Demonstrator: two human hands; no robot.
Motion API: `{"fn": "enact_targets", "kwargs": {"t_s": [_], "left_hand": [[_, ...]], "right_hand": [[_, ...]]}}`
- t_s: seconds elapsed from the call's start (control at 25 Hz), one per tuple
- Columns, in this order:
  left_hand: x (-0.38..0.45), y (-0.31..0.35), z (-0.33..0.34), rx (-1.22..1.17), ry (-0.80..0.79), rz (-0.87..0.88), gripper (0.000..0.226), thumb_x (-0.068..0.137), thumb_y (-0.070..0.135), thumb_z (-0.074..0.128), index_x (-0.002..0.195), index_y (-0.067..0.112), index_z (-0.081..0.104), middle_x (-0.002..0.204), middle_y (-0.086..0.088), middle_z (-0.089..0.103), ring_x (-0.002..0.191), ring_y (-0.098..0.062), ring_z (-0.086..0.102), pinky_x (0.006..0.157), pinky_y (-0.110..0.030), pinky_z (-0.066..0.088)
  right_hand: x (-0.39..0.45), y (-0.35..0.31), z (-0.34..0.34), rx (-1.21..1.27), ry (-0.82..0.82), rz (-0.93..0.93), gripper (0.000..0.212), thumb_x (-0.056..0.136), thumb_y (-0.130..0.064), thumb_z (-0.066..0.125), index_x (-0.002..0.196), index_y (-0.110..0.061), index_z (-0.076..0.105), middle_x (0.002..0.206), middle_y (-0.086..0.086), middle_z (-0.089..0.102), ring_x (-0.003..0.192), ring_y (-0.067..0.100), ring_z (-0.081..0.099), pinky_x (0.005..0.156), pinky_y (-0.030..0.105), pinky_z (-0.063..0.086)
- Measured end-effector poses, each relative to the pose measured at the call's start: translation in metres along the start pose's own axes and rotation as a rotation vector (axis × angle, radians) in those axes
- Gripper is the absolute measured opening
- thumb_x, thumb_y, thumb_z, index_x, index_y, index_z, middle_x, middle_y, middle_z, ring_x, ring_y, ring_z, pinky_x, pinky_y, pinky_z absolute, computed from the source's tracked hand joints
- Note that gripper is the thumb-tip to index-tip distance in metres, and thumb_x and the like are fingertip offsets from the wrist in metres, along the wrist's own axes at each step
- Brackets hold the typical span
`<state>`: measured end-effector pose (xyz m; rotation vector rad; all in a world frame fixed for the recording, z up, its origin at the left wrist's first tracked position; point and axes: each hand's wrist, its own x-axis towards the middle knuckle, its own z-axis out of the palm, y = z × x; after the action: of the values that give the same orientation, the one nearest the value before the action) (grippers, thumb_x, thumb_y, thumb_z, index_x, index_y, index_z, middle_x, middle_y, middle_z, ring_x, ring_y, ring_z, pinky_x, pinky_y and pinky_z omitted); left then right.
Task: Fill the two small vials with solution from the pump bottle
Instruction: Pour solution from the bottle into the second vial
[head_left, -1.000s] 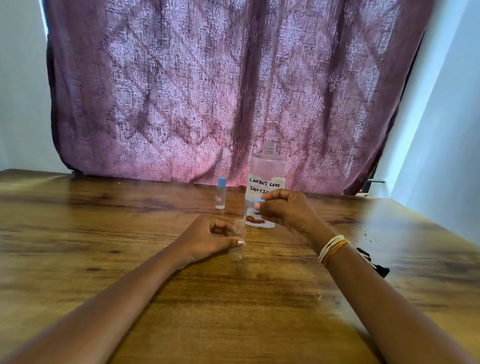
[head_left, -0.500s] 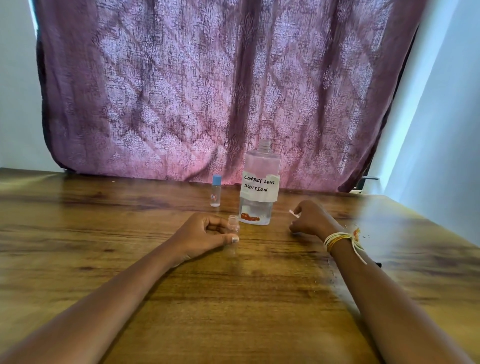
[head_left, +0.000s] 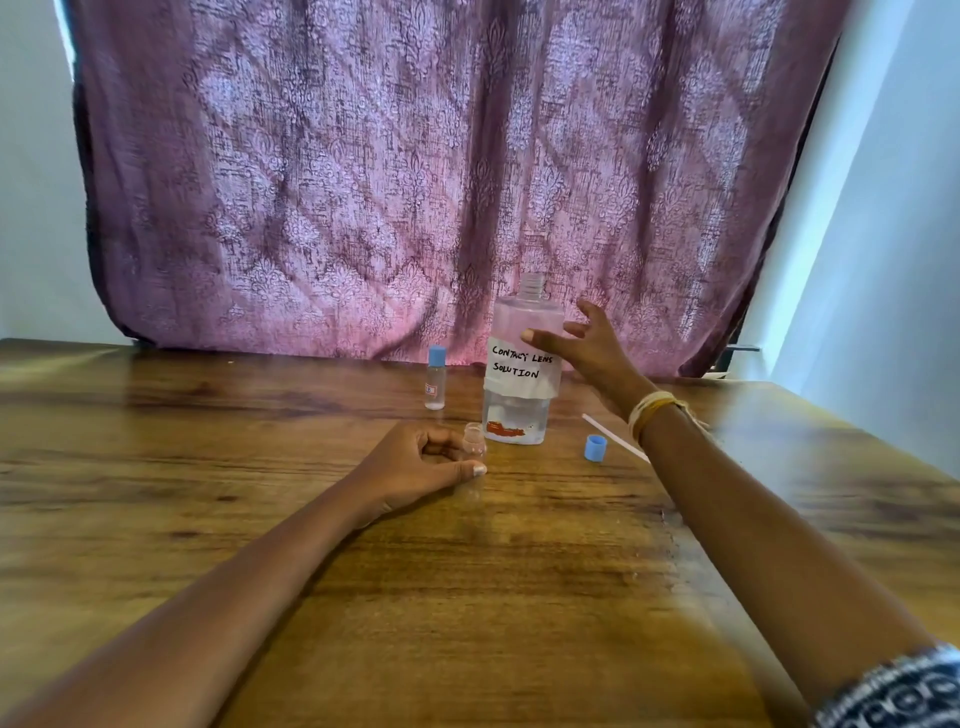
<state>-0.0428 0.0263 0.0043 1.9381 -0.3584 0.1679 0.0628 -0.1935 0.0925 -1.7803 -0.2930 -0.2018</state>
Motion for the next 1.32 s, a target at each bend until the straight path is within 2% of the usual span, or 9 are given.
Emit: {"fn": "enact_targets", "kwargs": {"t_s": [0.08, 0.2, 0.36, 0.48, 0.6, 0.72, 0.88, 1.0, 1.32], "left_hand": [[0.0, -0.001, -0.001, -0.004, -0.017, 0.012, 0.023, 0.074, 0.034, 0.079, 0.096, 0.026, 0.077, 0.098, 0.003, 0.077, 0.093, -0.01, 0.071, 0.085, -0.019, 0.053], [-0.002, 0.003, -0.001, -0.046, -0.043, 0.01, 0.033, 0.067, 0.05, 0.079, 0.094, 0.031, 0.077, 0.097, 0.009, 0.077, 0.092, -0.004, 0.071, 0.082, -0.015, 0.052], [-0.003, 0.006, 0.003, -0.162, -0.02, 0.047, 0.04, 0.055, 0.058, 0.077, 0.091, 0.041, 0.075, 0.097, 0.002, 0.078, 0.091, -0.008, 0.072, 0.077, -0.017, 0.055], [-0.004, 0.006, 0.004, -0.206, -0.021, 0.073, 0.048, 0.058, 0.055, 0.078, 0.1, 0.032, 0.075, 0.101, -0.001, 0.077, 0.096, -0.013, 0.071, 0.082, -0.028, 0.057], [-0.003, 0.005, 0.003, -0.217, -0.01, 0.055, 0.039, 0.059, 0.05, 0.078, 0.095, 0.034, 0.076, 0.1, 0.003, 0.077, 0.097, -0.013, 0.071, 0.083, -0.029, 0.058], [-0.002, 0.004, 0.005, -0.203, 0.006, 0.061, 0.034, 0.063, 0.043, 0.078, 0.095, 0.034, 0.076, 0.1, 0.005, 0.077, 0.099, -0.013, 0.071, 0.086, -0.029, 0.057], [-0.002, 0.005, 0.006, -0.29, 0.019, 0.024, 0.026, 0.064, 0.034, 0.077, 0.09, 0.032, 0.078, 0.093, 0.005, 0.078, 0.089, -0.009, 0.073, 0.067, -0.019, 0.057], [-0.003, 0.007, 0.007, -0.296, 0.041, 0.009, 0.016, 0.075, 0.024, 0.076, 0.09, 0.029, 0.077, 0.089, 0.008, 0.078, 0.084, -0.005, 0.072, 0.062, -0.017, 0.056], [-0.004, 0.01, 0.008, -0.282, 0.054, 0.026, 0.018, 0.085, 0.012, 0.069, 0.101, 0.017, 0.074, 0.094, 0.002, 0.077, 0.091, -0.02, 0.069, 0.076, -0.027, 0.059]], "right_hand": [[0.009, -0.003, 0.01, 0.062, -0.032, -0.006, 0.087, 0.072, -0.021, 0.084, 0.142, -0.009, 0.035, 0.128, 0.018, 0.061, 0.114, 0.035, 0.063, 0.088, 0.048, 0.056], [0.013, -0.004, 0.021, 0.061, -0.075, -0.086, 0.04, 0.069, -0.015, 0.085, 0.104, -0.018, 0.064, 0.104, 0.016, 0.073, 0.1, 0.04, 0.069, 0.085, 0.055, 0.058], [0.001, -0.003, 0.022, 0.088, -0.076, -0.13, 0.064, 0.059, -0.024, 0.089, 0.115, -0.011, 0.063, 0.11, 0.018, 0.071, 0.101, 0.037, 0.069, 0.089, 0.057, 0.055], [-0.018, 0.001, 0.022, -0.006, -0.013, -0.285, 0.064, 0.052, -0.031, 0.09, 0.109, -0.024, 0.061, 0.107, 0.004, 0.072, 0.096, 0.021, 0.071, 0.084, 0.041, 0.059], [-0.032, 0.006, 0.023, -0.165, 0.005, -0.508, 0.069, 0.056, -0.025, 0.093, 0.114, -0.019, 0.058, 0.106, -0.006, 0.069, 0.093, 0.006, 0.067, 0.079, 0.019, 0.054], [-0.041, 0.018, 0.021, -0.226, 0.022, -0.656, 0.067, 0.057, -0.02, 0.092, 0.114, -0.02, 0.057, 0.104, -0.011, 0.067, 0.094, -0.002, 0.063, 0.08, 0.011, 0.049], [-0.045, 0.026, 0.012, -0.431, -0.026, -0.749, 0.071, 0.058, -0.024, 0.09, 0.122, -0.017, 0.059, 0.109, -0.004, 0.069, 0.096, 0.007, 0.064, 0.082, 0.013, 0.05], [-0.045, 0.027, 0.008, -0.543, -0.06, -0.836, 0.071, 0.06, -0.022, 0.09, 0.123, -0.01, 0.059, 0.117, 0.007, 0.068, 0.102, 0.022, 0.066, 0.087, 0.033, 0.054], [-0.046, 0.022, 0.009, -0.713, -0.076, -1.0, 0.061, 0.068, -0.033, 0.08, 0.118, -0.004, 0.062, 0.111, 0.012, 0.07, 0.098, 0.03, 0.066, 0.082, 0.044, 0.054]]}}
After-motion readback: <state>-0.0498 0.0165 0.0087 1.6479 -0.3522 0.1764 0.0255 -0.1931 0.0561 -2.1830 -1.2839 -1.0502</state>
